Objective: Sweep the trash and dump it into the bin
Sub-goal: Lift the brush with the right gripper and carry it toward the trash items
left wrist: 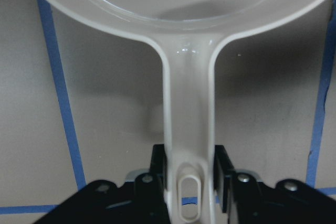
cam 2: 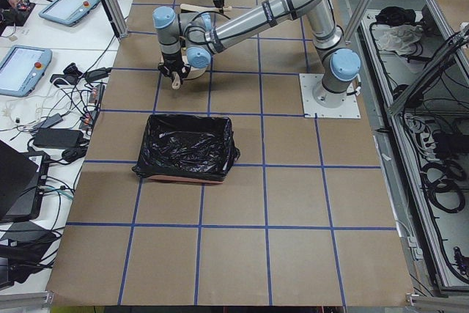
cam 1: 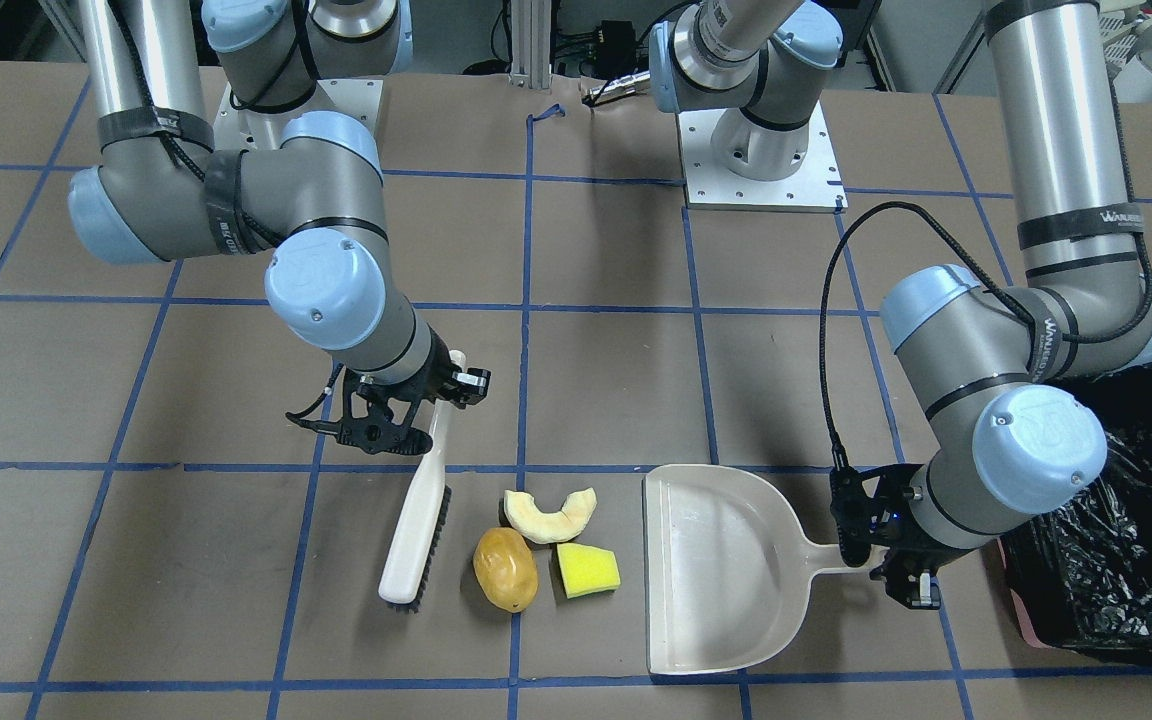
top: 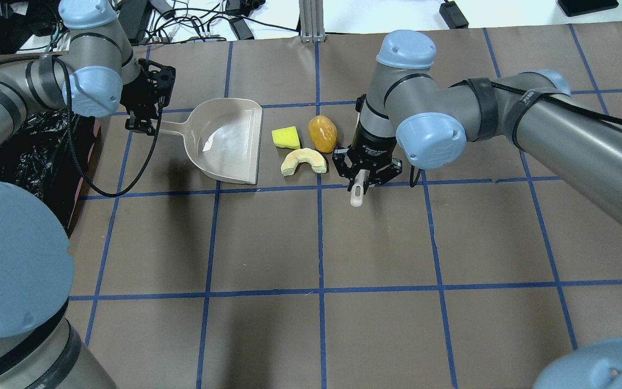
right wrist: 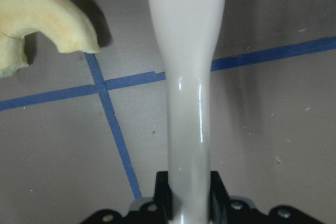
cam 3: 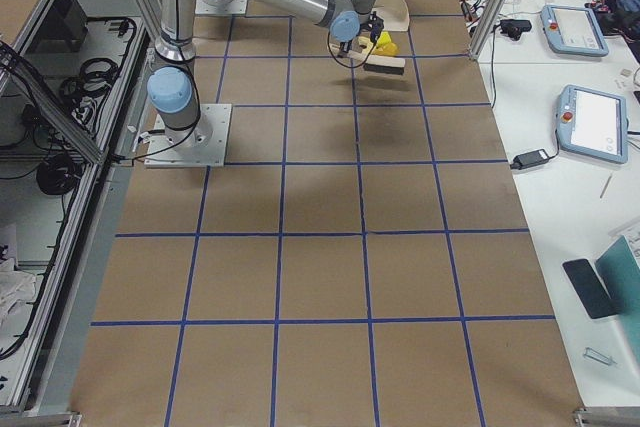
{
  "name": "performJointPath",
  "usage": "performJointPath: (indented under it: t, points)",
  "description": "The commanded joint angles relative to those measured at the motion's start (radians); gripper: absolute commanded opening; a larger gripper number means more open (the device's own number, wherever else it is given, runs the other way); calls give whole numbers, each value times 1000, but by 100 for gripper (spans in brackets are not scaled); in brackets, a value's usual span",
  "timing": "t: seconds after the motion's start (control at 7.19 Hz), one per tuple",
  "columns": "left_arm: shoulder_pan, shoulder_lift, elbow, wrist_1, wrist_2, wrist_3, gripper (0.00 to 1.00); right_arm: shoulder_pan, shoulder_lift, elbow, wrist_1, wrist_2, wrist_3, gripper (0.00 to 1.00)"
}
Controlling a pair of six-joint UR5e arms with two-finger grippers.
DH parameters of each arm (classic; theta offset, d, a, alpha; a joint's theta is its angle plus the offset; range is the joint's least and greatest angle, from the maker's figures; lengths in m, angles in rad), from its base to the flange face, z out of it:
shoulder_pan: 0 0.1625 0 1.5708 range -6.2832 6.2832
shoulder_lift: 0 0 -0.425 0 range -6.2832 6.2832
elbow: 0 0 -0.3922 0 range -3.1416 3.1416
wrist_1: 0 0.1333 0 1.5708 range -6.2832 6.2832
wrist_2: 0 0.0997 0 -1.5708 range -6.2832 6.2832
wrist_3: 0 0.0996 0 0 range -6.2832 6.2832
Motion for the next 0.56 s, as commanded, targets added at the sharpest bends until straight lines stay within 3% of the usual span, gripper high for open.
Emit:
performJointPath:
  t: [0.0, 0.42]
  points:
    - [0, -2, 1, -1, 0, 0, 5, 64, 24, 3, 1, 7, 33, 0]
    - [1, 1, 1, -1, -2, 0, 5, 116, 46, 0, -10, 10, 72, 0]
